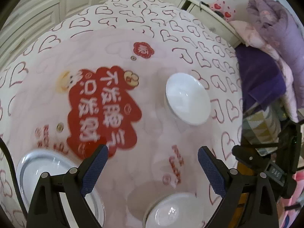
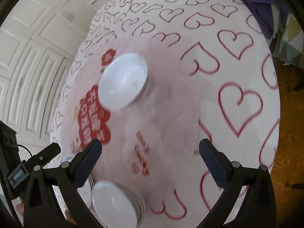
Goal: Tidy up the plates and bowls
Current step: 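Grasp the next white bowl with the left tool while the right tool grasps one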
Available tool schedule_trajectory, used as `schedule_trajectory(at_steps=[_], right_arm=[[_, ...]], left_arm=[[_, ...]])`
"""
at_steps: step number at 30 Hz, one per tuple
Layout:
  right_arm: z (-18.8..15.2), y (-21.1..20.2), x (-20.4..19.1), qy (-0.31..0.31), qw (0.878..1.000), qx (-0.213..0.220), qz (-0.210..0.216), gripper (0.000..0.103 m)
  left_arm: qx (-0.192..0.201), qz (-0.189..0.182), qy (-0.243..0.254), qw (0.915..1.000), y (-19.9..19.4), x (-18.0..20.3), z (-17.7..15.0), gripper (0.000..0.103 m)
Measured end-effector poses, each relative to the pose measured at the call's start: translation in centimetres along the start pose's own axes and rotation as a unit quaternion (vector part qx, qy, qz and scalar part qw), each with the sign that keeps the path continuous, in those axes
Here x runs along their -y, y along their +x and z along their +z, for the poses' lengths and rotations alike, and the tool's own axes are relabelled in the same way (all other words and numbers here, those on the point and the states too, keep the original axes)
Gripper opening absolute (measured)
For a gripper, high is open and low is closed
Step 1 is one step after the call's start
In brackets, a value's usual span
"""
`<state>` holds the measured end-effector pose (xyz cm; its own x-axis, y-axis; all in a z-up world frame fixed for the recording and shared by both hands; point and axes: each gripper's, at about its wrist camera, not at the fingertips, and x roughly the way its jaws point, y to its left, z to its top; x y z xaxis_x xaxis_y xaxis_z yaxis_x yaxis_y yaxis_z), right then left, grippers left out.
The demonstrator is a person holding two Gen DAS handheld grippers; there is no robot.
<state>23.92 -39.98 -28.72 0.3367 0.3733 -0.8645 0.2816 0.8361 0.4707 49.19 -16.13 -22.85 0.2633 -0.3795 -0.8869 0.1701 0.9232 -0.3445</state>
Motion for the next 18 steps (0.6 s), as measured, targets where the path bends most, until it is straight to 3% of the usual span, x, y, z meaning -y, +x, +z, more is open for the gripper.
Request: schedule_trajectory(at_steps=[8, 18], right_arm=[[5.1, 4.3, 0.7, 0.02, 1.0, -0.015, 0.001, 0.103], [7.4, 8.2, 0.4, 0.006, 1.0, -0.03, 0.001, 0.101]], left_arm=[[-0.032, 0.021, -0.007, 0.9992, 8.3, 0.7, 5.4, 0.092], [-0.046, 0.019, -0.017, 0.9986, 15.1, 1.5, 8.8, 0.089]])
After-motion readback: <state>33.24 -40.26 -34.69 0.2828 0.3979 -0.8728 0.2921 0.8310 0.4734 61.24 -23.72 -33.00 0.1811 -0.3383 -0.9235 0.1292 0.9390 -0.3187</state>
